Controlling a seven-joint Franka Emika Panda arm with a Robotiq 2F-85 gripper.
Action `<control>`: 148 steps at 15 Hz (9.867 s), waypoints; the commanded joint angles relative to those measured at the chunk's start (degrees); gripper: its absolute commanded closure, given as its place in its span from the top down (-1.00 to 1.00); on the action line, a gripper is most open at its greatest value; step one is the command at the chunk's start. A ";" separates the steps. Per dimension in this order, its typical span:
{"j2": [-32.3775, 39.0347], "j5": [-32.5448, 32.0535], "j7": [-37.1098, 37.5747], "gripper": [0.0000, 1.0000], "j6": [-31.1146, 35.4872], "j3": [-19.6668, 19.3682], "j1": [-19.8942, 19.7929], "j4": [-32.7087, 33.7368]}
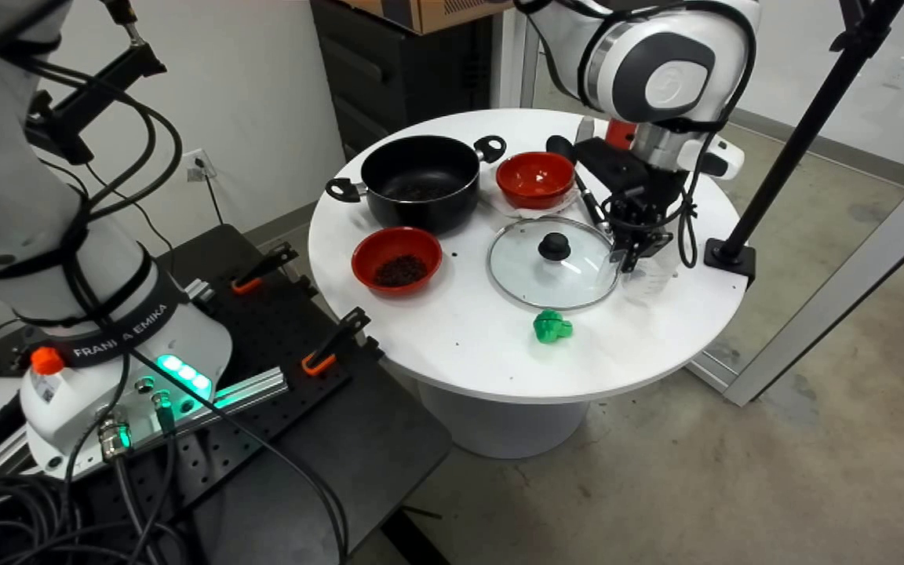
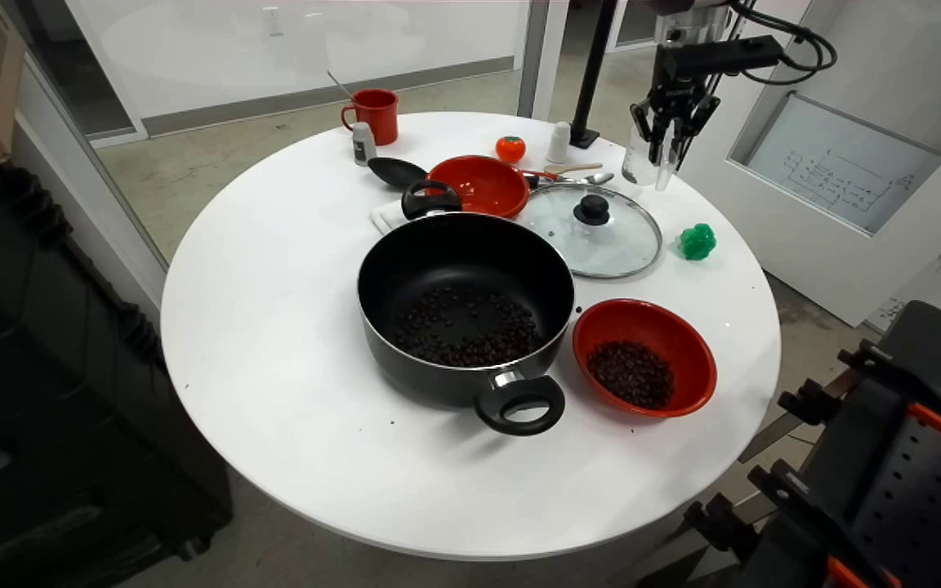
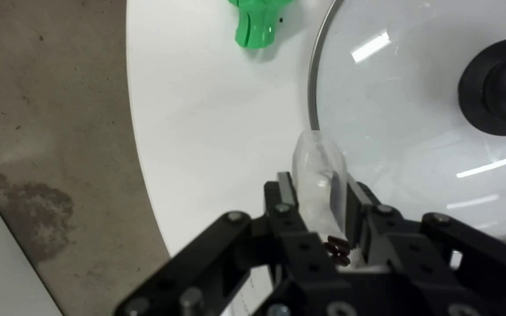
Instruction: Pour some contents from the jug into the pot.
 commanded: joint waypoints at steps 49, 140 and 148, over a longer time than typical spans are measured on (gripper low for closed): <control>-35.21 -60.00 20.03 -0.86 -3.49 20.94 25.85 -46.54; -3.16 -114.23 59.68 -0.86 -73.96 30.41 26.96 -35.83; -12.69 -99.56 56.22 -0.86 -53.03 33.75 21.68 -33.43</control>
